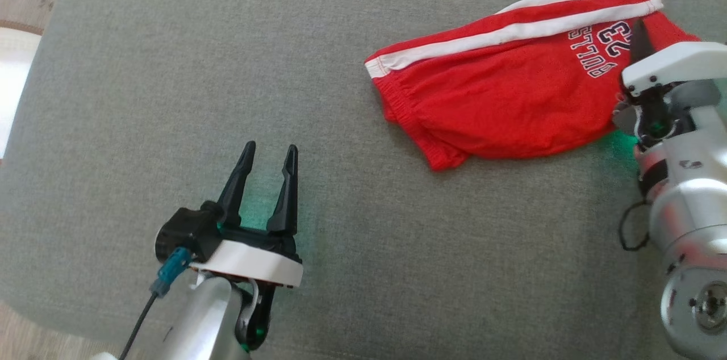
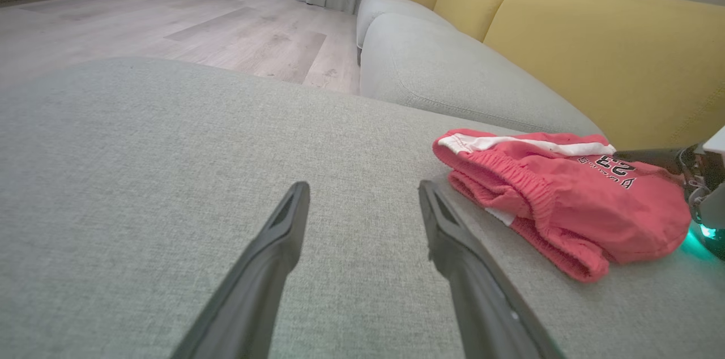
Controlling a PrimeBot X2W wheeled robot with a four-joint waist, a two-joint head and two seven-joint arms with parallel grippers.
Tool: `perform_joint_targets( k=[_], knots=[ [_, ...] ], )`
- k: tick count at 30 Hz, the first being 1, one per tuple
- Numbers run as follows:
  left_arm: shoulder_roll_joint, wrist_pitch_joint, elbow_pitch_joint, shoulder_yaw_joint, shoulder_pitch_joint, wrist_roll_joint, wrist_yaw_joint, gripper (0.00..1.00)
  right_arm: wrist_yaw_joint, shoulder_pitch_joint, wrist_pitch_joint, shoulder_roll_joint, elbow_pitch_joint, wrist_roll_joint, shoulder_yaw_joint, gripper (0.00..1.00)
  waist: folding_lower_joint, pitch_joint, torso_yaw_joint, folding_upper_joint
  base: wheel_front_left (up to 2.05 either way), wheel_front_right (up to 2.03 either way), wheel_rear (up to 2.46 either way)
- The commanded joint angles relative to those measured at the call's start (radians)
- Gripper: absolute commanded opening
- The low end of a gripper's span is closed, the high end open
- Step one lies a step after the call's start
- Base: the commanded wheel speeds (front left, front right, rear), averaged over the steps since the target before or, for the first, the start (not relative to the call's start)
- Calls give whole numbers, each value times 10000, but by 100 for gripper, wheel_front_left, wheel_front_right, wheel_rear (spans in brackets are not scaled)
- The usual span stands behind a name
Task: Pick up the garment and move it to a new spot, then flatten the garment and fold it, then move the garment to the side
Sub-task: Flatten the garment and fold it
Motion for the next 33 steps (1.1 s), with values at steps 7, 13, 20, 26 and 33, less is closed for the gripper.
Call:
perform_joint_targets(
  k=[7,13,20,26,33],
  knots=[
    [40,-80,-94,619,-27,369,-35,100,77,323,-1021,779,149,569,328,0,-1,-434,-449,0,0,0,0],
    [40,-80,-30,633,95,337,-74,100,77,835,-1738,786,-331,1452,1155,0,-1,-971,-878,0,0,0,0],
    [40,-80,-4,692,407,294,-89,100,77,2092,-2298,686,-1204,2129,1630,0,-1,-1632,-1410,0,0,0,0],
    [39,-80,9,710,676,256,-91,100,77,3215,-2305,423,-2082,2564,1985,0,-1,-2041,-1767,0,0,0,0],
    [39,-80,5,683,915,177,-75,100,77,4212,-2376,388,-2764,2726,2367,0,-1,-2278,-2002,0,0,0,0]
  ],
)
